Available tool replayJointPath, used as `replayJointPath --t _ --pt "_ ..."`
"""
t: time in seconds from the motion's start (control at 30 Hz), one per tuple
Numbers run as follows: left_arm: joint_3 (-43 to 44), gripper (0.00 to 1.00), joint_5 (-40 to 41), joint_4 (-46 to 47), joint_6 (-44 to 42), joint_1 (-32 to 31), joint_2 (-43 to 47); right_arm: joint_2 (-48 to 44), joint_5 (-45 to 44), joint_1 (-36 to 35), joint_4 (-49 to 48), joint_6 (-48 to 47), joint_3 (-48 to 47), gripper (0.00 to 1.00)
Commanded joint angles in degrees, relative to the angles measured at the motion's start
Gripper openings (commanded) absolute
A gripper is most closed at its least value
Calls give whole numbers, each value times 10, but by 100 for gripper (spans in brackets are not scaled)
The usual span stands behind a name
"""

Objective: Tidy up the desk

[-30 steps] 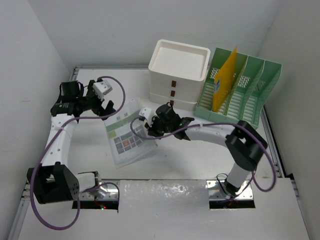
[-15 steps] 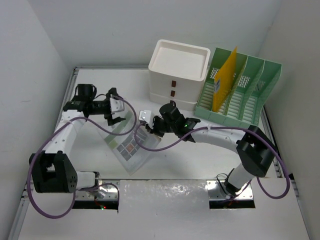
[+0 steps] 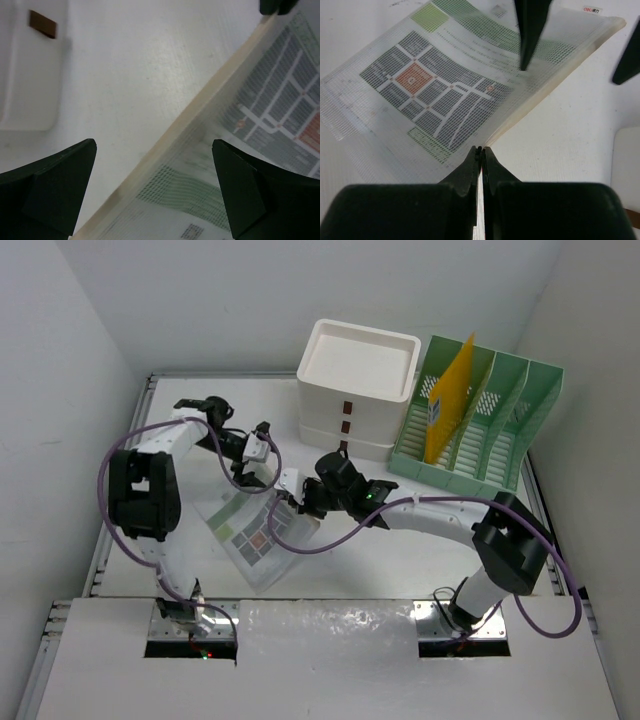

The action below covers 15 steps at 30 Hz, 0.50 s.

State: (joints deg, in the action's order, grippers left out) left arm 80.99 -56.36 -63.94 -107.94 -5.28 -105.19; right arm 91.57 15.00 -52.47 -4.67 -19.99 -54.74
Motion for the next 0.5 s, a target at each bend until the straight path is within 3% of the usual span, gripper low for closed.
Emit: replayJointPath --t 0.0,0.2,0.33,0.47 --pt "15 99 -10 -116 -173 0 -13 -23 -4 -9 -34 -19 -1 0" --pt "4 99 12 -116 -191 -11 -15 -23 -18 -10 -37 -29 0 0" --pt "6 99 16 -69 -134 -25 -35 -22 -14 -11 -36 -35 -6 0" --pt "21 99 15 -88 -143 -26 -62 -17 -14 -13 -27 -37 -12 0"
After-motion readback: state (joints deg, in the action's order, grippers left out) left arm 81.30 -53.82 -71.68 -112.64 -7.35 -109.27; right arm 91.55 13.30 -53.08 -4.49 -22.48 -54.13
